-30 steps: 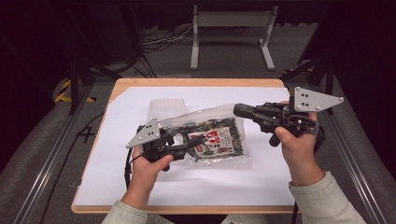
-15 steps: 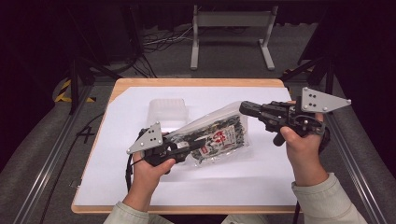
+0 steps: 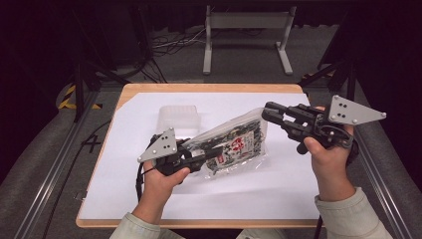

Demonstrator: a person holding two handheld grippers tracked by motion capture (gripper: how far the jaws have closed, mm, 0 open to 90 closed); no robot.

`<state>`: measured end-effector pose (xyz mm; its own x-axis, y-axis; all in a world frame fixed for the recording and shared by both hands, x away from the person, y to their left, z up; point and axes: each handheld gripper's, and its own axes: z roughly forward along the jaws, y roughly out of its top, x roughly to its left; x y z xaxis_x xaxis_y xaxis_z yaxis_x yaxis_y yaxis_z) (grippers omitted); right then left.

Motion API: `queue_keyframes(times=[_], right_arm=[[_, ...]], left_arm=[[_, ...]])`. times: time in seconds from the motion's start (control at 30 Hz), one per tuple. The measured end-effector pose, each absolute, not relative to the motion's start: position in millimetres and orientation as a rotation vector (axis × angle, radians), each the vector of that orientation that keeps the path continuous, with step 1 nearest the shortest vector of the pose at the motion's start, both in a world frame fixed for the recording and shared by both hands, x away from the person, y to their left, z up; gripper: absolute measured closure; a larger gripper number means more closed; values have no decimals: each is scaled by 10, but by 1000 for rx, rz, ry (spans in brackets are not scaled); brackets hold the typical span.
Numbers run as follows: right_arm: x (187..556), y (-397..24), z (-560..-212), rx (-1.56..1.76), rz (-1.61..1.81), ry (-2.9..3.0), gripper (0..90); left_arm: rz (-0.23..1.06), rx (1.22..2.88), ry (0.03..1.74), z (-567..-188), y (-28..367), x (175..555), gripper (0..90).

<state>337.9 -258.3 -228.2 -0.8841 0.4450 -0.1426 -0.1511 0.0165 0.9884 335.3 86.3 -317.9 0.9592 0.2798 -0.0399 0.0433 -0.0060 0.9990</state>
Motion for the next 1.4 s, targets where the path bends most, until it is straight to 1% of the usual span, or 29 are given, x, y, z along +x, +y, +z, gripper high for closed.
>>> queue_keyframes(times=[0.03, 0.1, 0.13, 0.17, 0.2, 0.33, 0.53, 0.6, 0.7, 0.9, 1.17, 1.37, 1.4], right_arm=[[3376, -2597, -2279, 305, 1923, 1880, 665], [3375, -2627, -2277, 334, 1908, 1882, 524], [3371, -2643, -2283, 356, 1882, 1883, 485], [3368, -2661, -2292, 372, 1850, 1884, 467], [3368, -2661, -2292, 372, 1850, 1884, 467], [3371, -2768, -2365, 419, 1773, 1938, 393], [3369, -2881, -2490, 472, 1729, 1989, 386], [3356, -2944, -2609, 507, 1694, 2012, 380], [3361, -2980, -2691, 540, 1677, 2022, 364], [3449, -3071, -2923, 619, 1595, 2076, 348], [3526, -3125, -3076, 673, 1534, 2106, 338], [3558, -3178, -3109, 693, 1587, 2108, 338], [3561, -3186, -3117, 690, 1586, 2108, 333]], left_arm=[[199, 1574, 257, -3156, 869, 3363, 724], [209, 1575, 259, -3113, 881, 3380, 724], [212, 1576, 258, -3092, 887, 3388, 723], [218, 1577, 260, -3070, 894, 3395, 724], [218, 1577, 260, -3070, 894, 3395, 723], [232, 1567, 276, -2993, 931, 3425, 723], [258, 1551, 289, -2867, 1014, 3440, 723], [265, 1548, 292, -2791, 1068, 3461, 723], [278, 1550, 297, -2735, 1105, 3478, 723], [301, 1570, 304, -2612, 1166, 3525, 723], [336, 1579, 362, -2541, 1294, 3671, 723], [350, 1605, 399, -2514, 1390, 3757, 722], [344, 1630, 419, -2508, 1446, 3809, 722]])
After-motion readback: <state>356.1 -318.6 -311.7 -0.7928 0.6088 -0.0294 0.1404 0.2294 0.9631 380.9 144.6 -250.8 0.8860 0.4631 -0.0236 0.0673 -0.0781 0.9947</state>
